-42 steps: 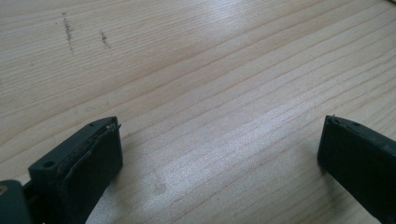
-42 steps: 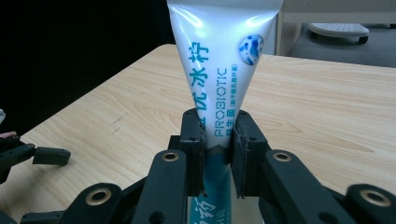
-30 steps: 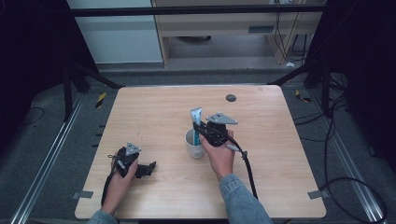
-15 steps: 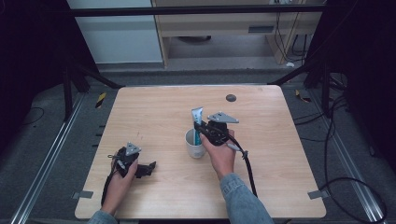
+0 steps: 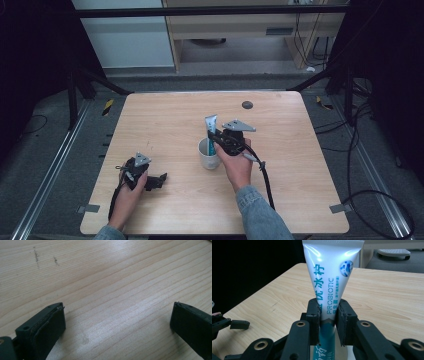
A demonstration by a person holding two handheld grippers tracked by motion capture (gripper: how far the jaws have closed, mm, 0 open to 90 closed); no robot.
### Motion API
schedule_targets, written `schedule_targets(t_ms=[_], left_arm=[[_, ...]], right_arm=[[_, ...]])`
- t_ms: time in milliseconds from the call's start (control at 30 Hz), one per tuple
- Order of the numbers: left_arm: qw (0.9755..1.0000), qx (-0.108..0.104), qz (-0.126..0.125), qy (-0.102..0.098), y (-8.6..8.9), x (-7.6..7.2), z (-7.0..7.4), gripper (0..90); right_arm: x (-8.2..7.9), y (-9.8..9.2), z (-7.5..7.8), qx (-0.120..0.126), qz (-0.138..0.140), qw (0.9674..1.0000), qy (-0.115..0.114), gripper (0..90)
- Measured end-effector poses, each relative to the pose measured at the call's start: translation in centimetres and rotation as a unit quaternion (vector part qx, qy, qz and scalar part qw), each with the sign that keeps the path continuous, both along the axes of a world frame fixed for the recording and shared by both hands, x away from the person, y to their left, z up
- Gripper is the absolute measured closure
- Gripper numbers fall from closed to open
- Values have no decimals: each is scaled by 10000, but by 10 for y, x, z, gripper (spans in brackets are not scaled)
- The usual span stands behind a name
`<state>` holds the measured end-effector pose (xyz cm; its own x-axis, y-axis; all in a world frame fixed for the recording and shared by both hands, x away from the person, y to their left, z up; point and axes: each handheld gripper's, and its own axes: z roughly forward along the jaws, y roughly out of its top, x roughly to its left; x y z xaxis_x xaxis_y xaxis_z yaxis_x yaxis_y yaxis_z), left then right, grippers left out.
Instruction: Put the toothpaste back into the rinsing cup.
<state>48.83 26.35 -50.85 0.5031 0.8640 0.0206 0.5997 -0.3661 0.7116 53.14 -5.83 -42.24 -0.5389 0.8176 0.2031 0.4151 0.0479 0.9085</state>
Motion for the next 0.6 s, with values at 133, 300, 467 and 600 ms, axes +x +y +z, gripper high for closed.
schedule_targets(t_ms=[133,300,467,600], left_arm=[[10000,0,0,0,0,0,0,0],[10000,1,0,0,0,0,0,0],[10000,1,-1,0,0,0,0,0],[10000,2,-2,0,0,0,0,0]], right_arm=[[0,-1,1,-3,6,10000,-17,722],[0,-2,1,0,14,10000,-26,702],[-1,-2,2,6,17,10000,-30,670],[-1,-2,3,16,24,10000,-15,663]])
